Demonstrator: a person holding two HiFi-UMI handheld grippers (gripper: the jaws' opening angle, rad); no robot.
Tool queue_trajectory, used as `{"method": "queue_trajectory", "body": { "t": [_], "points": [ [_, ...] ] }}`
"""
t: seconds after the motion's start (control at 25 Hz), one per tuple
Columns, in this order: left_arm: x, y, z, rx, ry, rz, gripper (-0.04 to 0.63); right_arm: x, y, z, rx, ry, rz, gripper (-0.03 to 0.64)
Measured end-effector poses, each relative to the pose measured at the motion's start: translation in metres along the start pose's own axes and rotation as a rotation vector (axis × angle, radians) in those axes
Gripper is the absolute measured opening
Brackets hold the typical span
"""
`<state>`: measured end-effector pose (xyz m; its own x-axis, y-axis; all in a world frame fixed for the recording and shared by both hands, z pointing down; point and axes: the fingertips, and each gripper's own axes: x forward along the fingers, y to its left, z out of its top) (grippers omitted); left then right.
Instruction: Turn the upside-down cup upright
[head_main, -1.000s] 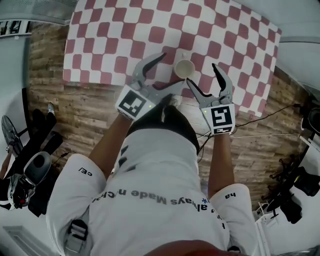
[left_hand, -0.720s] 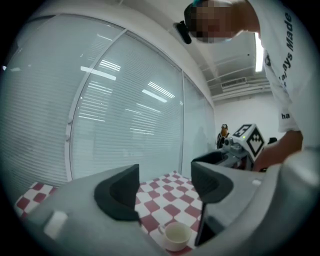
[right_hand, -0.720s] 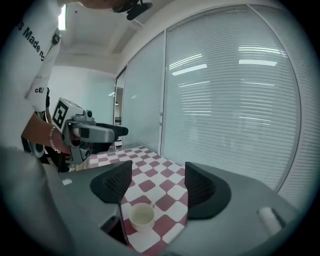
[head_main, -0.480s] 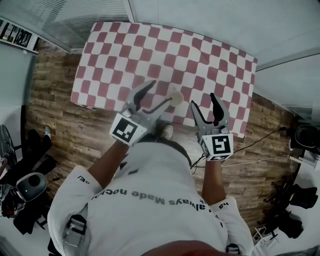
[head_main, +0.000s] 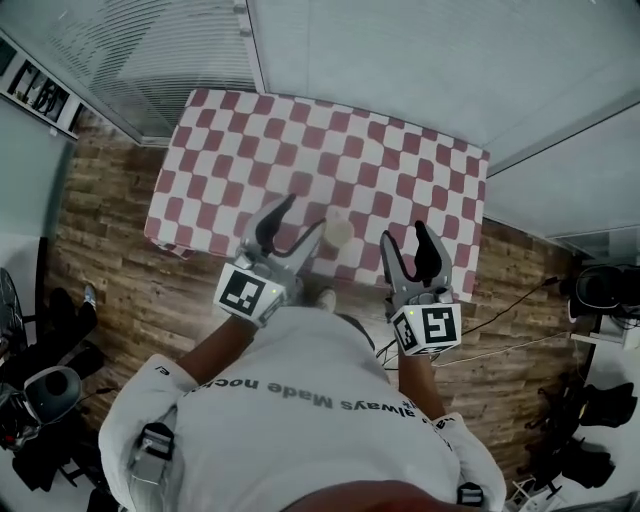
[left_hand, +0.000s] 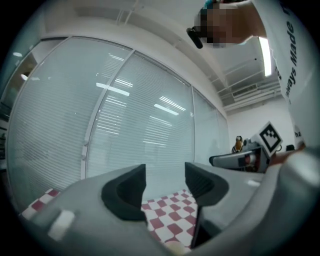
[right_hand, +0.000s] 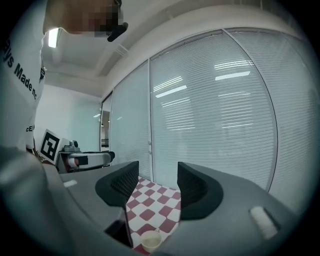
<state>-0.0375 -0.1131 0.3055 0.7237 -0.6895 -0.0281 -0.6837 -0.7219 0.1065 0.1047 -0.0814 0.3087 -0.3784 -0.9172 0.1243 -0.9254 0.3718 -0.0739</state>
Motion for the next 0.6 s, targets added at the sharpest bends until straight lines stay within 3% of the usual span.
{"method": "queue_trajectory", "body": {
  "t": [0.2,0.6],
  "points": [
    [-0.002,0.000,0.015,-0.014,-0.025,0.012,0.236,-0.007,0.008,0.020,-0.032,-0.023,-0.006,0.236],
    [0.002,-0.002,0.009,0.002,-0.006,0.001,0.222,-0.010,0.004,0.022,-0.040,-0.022,-0.025,0.219]
  ]
}}
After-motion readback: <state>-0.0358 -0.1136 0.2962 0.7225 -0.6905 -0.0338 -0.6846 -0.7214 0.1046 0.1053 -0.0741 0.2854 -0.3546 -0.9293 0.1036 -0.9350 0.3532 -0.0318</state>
